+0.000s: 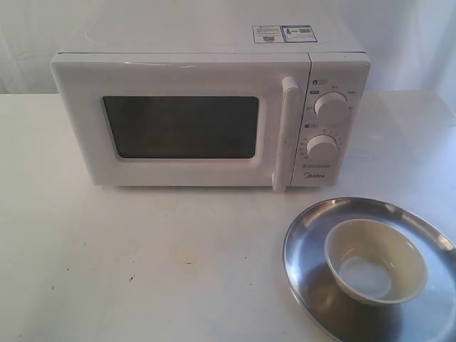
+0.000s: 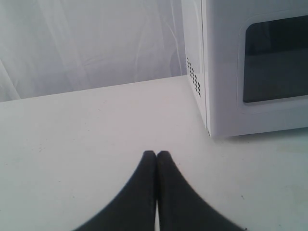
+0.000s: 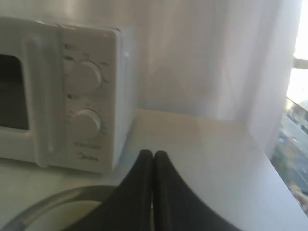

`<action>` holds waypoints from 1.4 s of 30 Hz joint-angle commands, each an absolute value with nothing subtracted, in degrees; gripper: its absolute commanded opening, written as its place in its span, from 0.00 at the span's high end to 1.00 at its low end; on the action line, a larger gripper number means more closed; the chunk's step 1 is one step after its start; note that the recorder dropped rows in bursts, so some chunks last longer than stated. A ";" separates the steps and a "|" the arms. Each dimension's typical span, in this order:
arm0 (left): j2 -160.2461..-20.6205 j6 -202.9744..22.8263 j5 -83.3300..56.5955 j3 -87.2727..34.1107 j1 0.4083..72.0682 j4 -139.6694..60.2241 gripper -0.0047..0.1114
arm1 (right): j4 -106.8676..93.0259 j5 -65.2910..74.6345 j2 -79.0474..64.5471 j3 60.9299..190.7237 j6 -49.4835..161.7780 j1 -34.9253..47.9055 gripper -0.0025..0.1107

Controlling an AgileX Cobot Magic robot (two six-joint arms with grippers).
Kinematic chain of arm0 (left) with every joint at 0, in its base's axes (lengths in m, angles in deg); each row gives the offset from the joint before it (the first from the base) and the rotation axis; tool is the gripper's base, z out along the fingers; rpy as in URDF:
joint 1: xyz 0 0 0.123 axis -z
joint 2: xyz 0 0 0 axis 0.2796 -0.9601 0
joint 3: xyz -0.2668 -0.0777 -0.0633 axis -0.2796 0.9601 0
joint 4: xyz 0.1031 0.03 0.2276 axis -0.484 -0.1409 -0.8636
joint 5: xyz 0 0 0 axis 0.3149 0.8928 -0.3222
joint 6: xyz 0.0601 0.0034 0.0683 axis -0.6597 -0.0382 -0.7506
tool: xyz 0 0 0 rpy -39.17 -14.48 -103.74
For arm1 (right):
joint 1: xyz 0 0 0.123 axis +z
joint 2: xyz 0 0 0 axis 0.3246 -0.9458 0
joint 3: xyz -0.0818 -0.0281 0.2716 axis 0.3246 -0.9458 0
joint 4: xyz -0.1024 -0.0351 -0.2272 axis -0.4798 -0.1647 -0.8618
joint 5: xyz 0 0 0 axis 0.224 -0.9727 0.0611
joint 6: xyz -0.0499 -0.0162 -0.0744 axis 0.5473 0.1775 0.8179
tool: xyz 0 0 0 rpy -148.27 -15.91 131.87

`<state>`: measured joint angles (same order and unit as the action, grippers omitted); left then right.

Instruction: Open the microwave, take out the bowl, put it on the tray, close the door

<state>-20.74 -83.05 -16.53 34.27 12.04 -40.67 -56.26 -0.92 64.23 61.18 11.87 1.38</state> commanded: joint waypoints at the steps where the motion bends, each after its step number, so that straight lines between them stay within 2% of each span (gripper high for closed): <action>1: -20.62 -83.05 -16.74 34.11 12.27 -40.22 0.96 | -28.72 6.23 64.55 60.93 40.69 1.02 0.98; 4: -20.62 -83.05 -16.74 34.11 12.27 -40.22 0.96 | -10.74 9.33 64.55 60.93 58.19 0.31 0.98; 6: -20.62 -83.05 -16.74 34.11 12.27 -40.22 0.96 | -7.67 11.67 64.55 60.93 59.24 -2.06 0.98; 16: -20.62 -83.05 -16.74 34.11 12.27 -40.22 0.96 | -7.76 7.81 64.55 60.93 55.14 -7.51 0.98; 42: -20.62 -83.05 -16.74 34.11 12.27 -40.22 0.96 | -7.76 5.01 64.55 60.93 55.45 -7.54 0.98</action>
